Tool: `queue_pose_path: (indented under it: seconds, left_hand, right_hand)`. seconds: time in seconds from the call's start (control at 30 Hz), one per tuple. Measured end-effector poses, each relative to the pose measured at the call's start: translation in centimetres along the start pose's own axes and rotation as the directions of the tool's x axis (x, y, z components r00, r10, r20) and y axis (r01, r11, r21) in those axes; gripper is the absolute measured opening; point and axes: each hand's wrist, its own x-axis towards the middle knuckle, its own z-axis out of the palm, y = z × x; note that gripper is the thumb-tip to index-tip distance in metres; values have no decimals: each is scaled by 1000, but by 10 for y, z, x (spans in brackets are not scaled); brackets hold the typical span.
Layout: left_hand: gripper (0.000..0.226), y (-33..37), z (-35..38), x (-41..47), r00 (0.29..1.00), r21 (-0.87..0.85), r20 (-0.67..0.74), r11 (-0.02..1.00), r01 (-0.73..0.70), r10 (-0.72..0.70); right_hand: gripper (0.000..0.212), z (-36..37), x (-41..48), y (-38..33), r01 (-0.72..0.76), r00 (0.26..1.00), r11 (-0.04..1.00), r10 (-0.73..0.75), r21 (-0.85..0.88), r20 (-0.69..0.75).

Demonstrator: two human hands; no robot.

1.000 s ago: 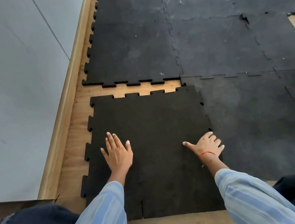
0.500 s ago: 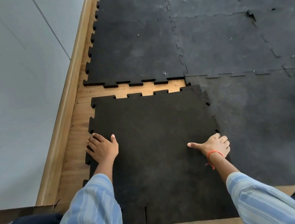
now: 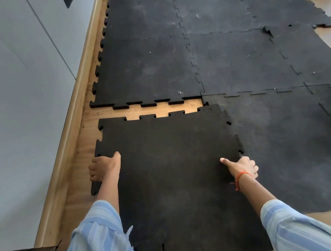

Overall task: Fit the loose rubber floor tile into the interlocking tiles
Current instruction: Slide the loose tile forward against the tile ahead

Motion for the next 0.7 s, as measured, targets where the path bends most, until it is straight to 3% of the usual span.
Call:
queue_pose_path:
  seconds: [0.4,0.6,0.7]
  left_hand:
    - [79,25,-30,22,999,-249,34,968,-7,16]
    - [90,52,-43,51,998,-230,53,973,-26,39]
    - [98,57,-40,69,993,-279,103,960,-33,64]
  right_hand:
    - [62,1,11,-21,21,999,984,-27,179,32]
    - [57,4,25,-42,41,996,934,-66,356,59]
    - [60,8,40,-53,64,989,930,-108,363,104]
